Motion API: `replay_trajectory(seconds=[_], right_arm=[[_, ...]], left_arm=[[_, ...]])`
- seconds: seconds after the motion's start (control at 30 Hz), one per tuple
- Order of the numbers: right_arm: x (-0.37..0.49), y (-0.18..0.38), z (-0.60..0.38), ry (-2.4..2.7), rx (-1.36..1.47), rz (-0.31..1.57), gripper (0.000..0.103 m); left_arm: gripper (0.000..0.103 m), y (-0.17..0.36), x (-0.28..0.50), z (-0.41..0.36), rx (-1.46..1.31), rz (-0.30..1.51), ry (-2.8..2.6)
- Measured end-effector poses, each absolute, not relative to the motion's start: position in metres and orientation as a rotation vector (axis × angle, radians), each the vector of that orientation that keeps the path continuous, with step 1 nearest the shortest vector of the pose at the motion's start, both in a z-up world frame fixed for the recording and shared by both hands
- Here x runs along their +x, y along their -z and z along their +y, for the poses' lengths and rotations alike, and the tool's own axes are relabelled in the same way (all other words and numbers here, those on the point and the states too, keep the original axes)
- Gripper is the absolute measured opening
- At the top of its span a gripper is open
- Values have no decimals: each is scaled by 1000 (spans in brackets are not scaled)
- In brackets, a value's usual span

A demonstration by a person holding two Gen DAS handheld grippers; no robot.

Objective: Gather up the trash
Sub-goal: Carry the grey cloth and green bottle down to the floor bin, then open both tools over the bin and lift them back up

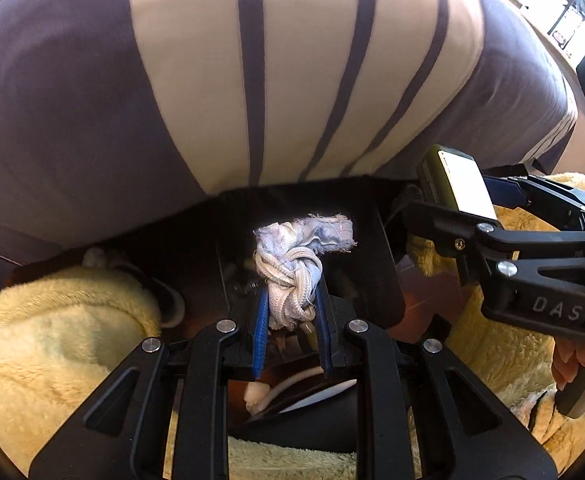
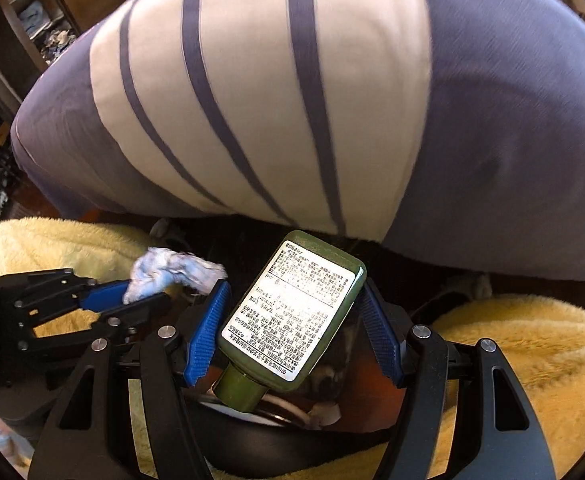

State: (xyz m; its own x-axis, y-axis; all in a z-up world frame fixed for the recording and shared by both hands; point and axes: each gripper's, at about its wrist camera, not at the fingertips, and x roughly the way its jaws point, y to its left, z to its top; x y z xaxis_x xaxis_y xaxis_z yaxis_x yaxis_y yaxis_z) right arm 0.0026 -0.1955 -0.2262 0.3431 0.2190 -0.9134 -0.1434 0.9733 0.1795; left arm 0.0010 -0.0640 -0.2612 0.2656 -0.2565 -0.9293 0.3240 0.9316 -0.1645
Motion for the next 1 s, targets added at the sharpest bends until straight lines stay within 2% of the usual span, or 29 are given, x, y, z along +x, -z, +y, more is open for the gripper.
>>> replay_trajectory(seconds=[0.27,0.47,0.57,0.7,0.9,1.0], right_arm=[[13,250,-197,-239,100,1268,66],[19,257,-202,-243,120,1282,69],[20,256,-207,-238,130,1270,76],[17,247,-206,-221,135,1249,81],[12,223,-213,-154,93,1173,92],[10,204,-220,-139,102,1122,94]], left_arm=[[19,279,10,-61,35,1308,394],[24,284,13,-60,32,1334,393],[34,282,13,-57,25,1328,378],[59,275,12,-53,24,1300,356],[87,251,9,-49,42,1233,328],[95,232,8,-46,50,1181,321]])
